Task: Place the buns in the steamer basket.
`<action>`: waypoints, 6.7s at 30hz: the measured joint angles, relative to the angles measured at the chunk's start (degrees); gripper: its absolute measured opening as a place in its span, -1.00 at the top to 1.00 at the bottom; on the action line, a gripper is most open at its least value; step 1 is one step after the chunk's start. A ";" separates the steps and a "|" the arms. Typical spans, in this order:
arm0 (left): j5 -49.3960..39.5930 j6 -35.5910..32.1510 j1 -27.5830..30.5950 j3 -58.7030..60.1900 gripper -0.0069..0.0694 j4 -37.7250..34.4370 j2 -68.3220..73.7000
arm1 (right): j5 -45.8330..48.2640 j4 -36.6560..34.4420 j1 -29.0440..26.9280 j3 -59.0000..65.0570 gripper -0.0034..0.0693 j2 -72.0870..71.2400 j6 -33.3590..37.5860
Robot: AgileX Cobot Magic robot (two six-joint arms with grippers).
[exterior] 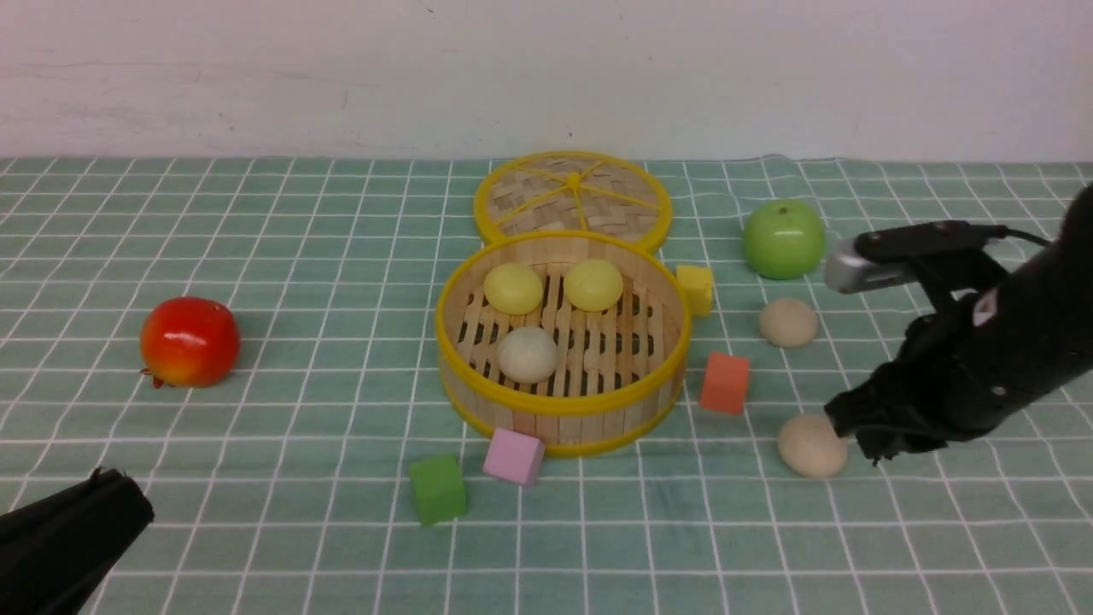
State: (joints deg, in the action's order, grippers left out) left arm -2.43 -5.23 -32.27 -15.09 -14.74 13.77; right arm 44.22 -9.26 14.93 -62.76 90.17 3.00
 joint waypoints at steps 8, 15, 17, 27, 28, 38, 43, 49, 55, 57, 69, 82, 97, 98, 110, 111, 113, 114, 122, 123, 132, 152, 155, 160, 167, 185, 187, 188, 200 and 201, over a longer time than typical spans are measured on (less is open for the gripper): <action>0.00 0.00 0.00 0.00 0.83 0.00 0.00 | -6.81 1.16 0.00 -3.94 0.05 10.53 -1.17; 0.00 0.00 0.00 0.00 0.81 0.00 0.00 | -9.77 2.60 0.00 -4.21 0.02 11.23 -3.00; 0.00 0.00 0.00 0.00 0.81 0.00 0.00 | -10.39 2.72 0.00 -4.39 0.04 12.21 -3.00; 0.00 0.00 0.00 0.00 0.80 0.00 0.00 | -12.72 3.56 0.00 -4.44 0.32 15.06 -3.00; 0.00 0.00 0.00 0.00 0.80 0.00 0.00 | -12.72 3.62 0.00 -4.44 0.44 15.06 -3.00; 0.00 0.00 0.00 0.00 0.77 0.00 0.00 | -10.86 5.49 0.19 -4.44 0.89 12.52 -2.68; 0.00 0.00 0.00 0.00 0.77 0.00 0.00 | -11.19 4.83 4.39 -6.35 0.89 6.69 -0.82; 0.00 0.00 0.00 0.00 0.77 0.00 0.00 | -15.72 3.80 11.18 -16.40 0.88 10.67 1.43; 0.00 0.00 0.00 0.00 0.76 0.00 0.00 | -15.92 5.71 11.14 -26.03 0.86 21.93 1.59; 0.00 0.00 0.00 0.00 0.76 0.00 0.00 | -15.92 6.16 10.90 -28.37 0.85 25.44 1.59; 0.00 0.00 0.00 0.00 0.74 0.00 0.00 | -16.39 8.32 10.90 -30.49 0.08 30.19 0.21; 0.00 0.00 0.00 0.00 0.74 0.00 0.00 | -5.58 22.93 5.94 -30.34 -0.58 16.24 -4.55; 0.00 0.00 0.00 0.00 0.70 0.00 0.00 | -14.42 3.49 -6.65 -30.12 -0.55 30.72 -3.67; 0.00 0.00 0.00 0.00 0.69 0.00 0.00 | -15.09 2.85 -6.65 -30.48 -0.52 31.29 -3.35; 0.00 0.00 0.00 0.00 0.69 0.00 0.00 | -19.15 2.45 -7.23 -32.59 -0.06 35.22 -2.64; 0.00 0.00 0.00 0.00 0.69 0.00 0.00 | -19.15 2.42 -7.23 -32.58 0.00 35.36 -2.64; 0.00 0.00 0.00 0.00 0.69 0.00 0.00 | -19.15 2.37 -7.23 -32.58 0.14 35.43 -2.64; 0.00 0.00 0.00 0.00 0.69 0.00 0.00 | -19.15 2.30 -7.23 -32.58 0.22 35.43 -2.64; 0.00 0.00 0.00 0.00 0.69 0.00 0.00 | -16.88 2.26 -7.11 -32.70 0.87 33.60 -1.05; 0.00 0.00 0.00 0.00 0.69 0.00 0.00 | -15.55 2.26 -6.88 -32.70 0.87 32.34 -0.42; 0.00 0.00 0.00 0.00 0.69 0.00 0.00 | -7.59 -4.98 1.04 -32.70 0.87 21.64 8.51; 0.00 0.00 0.00 0.00 0.64 0.00 0.00 | -12.09 -20.72 9.22 -32.70 0.86 30.46 16.06; 0.00 0.00 0.00 0.00 0.63 0.00 0.00 | -12.90 -21.22 9.22 -32.70 0.86 30.46 16.45; 0.00 0.00 0.00 0.00 0.62 0.00 0.00 | -13.04 -21.33 9.65 -32.70 0.82 30.53 16.71; 0.00 0.00 0.00 0.00 0.61 0.00 0.00 | -11.87 -21.22 9.80 -32.70 0.59 32.29 16.82; 0.00 0.00 0.00 0.00 0.58 0.00 0.00 | 9.22 -7.73 9.80 -32.70 -0.08 10.22 8.74; 0.00 0.00 0.00 0.00 0.58 0.00 0.00 | 15.04 -3.18 9.80 -32.27 0.14 5.70 4.55; 0.00 0.00 0.00 0.00 0.58 0.00 0.00 | 18.08 -1.39 9.80 -31.53 0.30 2.71 2.73; 0.00 0.00 0.00 0.00 0.57 0.00 0.00 | 27.03 1.20 9.80 -15.53 0.96 -18.97 -10.19; 0.00 0.00 0.00 0.00 0.56 0.00 0.00 | 27.48 0.94 9.80 -15.19 0.96 -20.62 -10.45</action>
State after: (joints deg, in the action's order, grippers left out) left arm -2.43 -5.23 -32.27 -15.09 -14.74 13.77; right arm 71.70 -8.32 24.73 -77.96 69.55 -7.45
